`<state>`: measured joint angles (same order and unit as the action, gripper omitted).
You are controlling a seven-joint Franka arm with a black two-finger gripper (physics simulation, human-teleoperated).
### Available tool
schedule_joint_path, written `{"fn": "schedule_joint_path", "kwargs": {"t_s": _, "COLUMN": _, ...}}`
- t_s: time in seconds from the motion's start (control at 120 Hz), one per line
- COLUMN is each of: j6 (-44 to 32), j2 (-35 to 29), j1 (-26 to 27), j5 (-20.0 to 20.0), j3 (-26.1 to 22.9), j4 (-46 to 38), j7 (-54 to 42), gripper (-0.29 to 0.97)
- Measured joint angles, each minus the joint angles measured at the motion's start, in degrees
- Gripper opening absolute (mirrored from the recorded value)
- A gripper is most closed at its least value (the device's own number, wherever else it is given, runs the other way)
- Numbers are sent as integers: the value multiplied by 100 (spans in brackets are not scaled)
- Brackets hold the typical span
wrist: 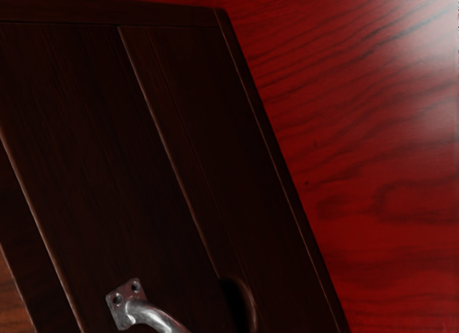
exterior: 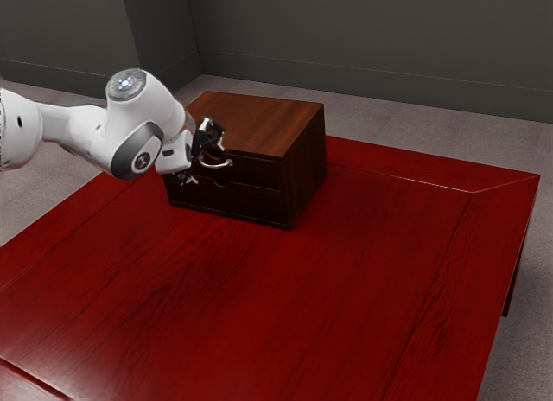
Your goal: Pull the drawer handle with one arm to open the drawer
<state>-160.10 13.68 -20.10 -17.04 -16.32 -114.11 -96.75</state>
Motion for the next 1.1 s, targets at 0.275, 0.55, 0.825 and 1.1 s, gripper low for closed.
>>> {"fn": "schedule_joint_path", "kwargs": {"t_s": 0.275, "j6": -95, "j2": 426, "j1": -31, "j5": -8, "j3": 83, "j4": 182, "j7": 6, "gripper": 68}}
{"fn": "schedule_joint_path", "kwargs": {"t_s": 0.55, "j6": -398, "j2": 632, "j1": -30, "j5": -2, "j3": 203, "j4": 278, "j7": 10, "gripper": 68}}
{"fn": "schedule_joint_path", "kwargs": {"t_s": 0.825, "j6": -536, "j2": 808, "j1": -47, "j5": -6, "j3": 316, "j4": 352, "j7": 11, "gripper": 68}}
{"fn": "schedule_joint_path", "kwargs": {"t_s": 1.1, "j6": -662, "j2": 964, "j1": 6, "j5": -8, "j3": 433, "j4": 392, "j7": 10, "gripper": 68}}
